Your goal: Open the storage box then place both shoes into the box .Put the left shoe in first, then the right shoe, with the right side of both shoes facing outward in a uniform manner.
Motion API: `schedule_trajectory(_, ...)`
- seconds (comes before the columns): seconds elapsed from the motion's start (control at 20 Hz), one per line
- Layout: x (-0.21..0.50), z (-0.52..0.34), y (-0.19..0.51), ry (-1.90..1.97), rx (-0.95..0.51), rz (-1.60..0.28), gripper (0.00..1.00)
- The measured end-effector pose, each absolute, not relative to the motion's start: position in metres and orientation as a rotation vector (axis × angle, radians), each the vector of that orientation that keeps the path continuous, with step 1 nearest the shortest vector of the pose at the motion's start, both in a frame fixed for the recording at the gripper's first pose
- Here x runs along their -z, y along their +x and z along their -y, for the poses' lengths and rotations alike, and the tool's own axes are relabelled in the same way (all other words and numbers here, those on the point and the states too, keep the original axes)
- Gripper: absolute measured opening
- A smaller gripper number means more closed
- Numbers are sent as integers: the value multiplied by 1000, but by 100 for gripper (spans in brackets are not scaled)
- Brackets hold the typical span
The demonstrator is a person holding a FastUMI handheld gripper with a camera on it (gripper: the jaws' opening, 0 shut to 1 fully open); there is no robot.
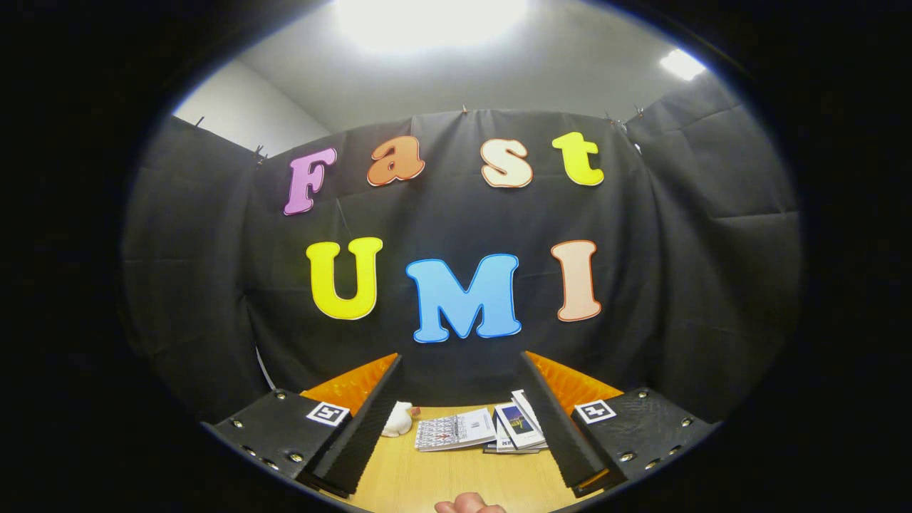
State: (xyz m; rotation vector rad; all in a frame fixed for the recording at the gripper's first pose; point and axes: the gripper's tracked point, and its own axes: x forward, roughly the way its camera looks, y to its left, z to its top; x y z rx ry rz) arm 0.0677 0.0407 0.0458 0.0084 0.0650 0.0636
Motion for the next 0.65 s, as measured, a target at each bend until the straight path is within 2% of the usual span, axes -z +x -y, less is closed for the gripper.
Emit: schedule_trajectory(0.65, -34, -33, 76, -19, -79, -63, 99)
